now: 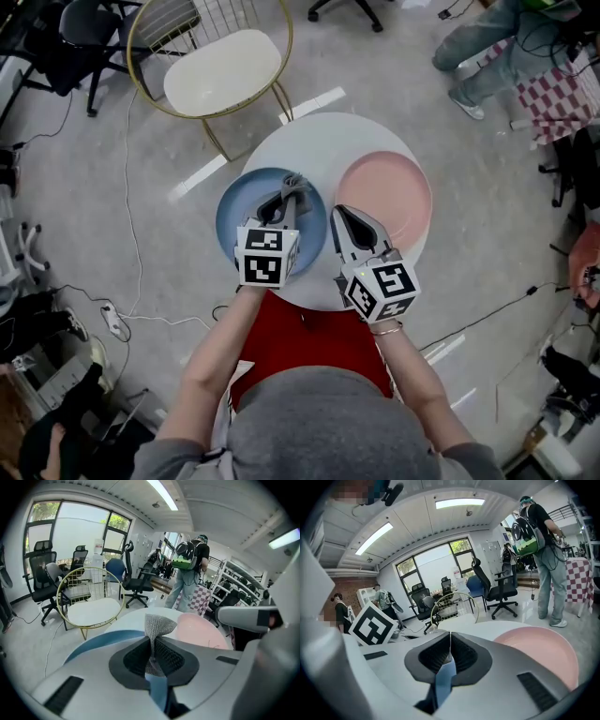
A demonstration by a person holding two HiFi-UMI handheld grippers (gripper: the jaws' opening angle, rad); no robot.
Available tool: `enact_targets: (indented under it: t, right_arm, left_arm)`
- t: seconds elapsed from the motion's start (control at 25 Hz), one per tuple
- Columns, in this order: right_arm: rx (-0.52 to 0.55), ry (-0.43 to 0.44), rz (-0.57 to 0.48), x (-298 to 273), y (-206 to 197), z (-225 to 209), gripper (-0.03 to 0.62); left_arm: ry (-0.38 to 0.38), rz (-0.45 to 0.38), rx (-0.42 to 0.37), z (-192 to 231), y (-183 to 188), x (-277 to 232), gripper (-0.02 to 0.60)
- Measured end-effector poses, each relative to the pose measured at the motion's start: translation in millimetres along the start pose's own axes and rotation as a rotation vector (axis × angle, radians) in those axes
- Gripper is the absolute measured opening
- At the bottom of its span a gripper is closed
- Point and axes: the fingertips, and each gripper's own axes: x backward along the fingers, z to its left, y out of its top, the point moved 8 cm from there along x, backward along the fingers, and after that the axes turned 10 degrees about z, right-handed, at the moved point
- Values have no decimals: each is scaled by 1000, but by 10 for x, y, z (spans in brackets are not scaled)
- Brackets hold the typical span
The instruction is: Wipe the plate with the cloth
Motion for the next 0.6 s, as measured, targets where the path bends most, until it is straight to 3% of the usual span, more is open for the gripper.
enact_targets:
  t: [0.28, 0.6]
  right_arm:
    - [-15, 6, 30, -60, -49, -110, 29]
    - [-8, 41, 54, -162, -38, -56, 29]
  left_arm:
    - [2, 121, 8, 9, 18, -427, 34]
    - [85, 153, 92, 332, 14, -443, 34]
